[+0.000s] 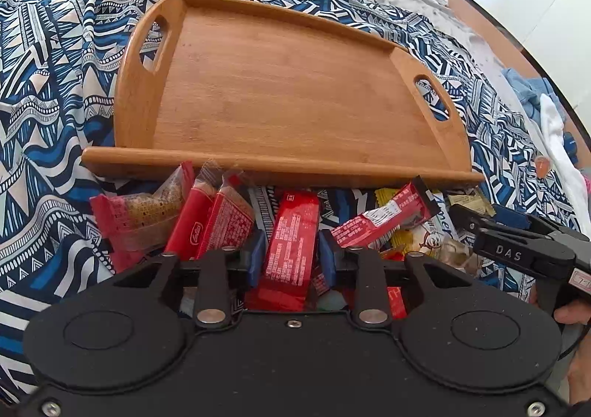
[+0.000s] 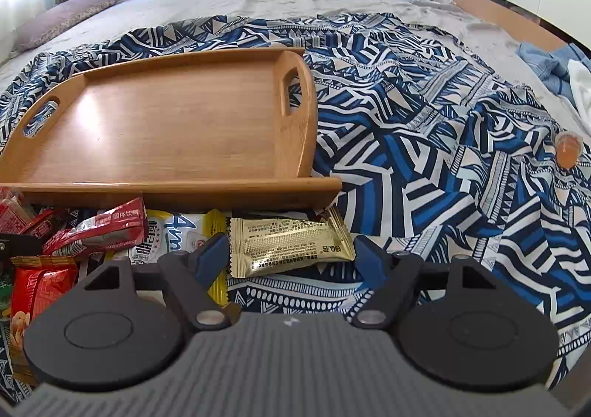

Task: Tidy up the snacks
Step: 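Grasp a red snack bar with the left gripper while the right grasps a gold wrapper, then carry the red bar and gold wrapper over the wooden tray with both grippers, then open both grippers to drop the red bar and gold wrapper onto the tray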

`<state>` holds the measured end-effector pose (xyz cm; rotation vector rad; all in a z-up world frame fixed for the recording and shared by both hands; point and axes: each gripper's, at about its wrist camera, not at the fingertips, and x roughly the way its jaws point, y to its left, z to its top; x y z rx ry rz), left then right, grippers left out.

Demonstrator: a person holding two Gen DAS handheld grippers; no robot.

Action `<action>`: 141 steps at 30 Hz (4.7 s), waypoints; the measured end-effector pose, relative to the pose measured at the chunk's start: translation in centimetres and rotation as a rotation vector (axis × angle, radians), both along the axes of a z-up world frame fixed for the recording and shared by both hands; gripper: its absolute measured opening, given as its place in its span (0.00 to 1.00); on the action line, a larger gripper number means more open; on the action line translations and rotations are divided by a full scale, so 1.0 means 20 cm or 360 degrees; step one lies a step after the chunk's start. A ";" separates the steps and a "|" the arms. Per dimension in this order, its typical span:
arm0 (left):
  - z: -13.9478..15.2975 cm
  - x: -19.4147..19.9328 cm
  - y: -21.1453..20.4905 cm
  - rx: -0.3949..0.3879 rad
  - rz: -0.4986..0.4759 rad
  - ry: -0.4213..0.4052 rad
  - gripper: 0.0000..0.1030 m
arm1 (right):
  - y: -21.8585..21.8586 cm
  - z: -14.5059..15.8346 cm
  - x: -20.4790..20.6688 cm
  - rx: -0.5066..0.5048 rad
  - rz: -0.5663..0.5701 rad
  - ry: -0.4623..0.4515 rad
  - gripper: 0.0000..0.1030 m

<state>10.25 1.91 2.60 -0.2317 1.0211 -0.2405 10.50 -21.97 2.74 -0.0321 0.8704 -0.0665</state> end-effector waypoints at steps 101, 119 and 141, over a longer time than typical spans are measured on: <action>-0.01 1.02 -0.04 0.0237 0.0178 -0.0185 0.22 | 0.09 0.00 1.09 0.0500 0.0000 -0.0010 0.19; 0.04 1.00 -0.06 0.0292 0.0164 -0.0228 0.59 | 0.15 0.01 1.09 0.0316 0.0047 0.0035 0.45; 0.30 0.70 -0.06 0.0300 0.0102 -0.0430 0.98 | 0.19 0.23 0.85 0.0254 0.0150 -0.0064 0.80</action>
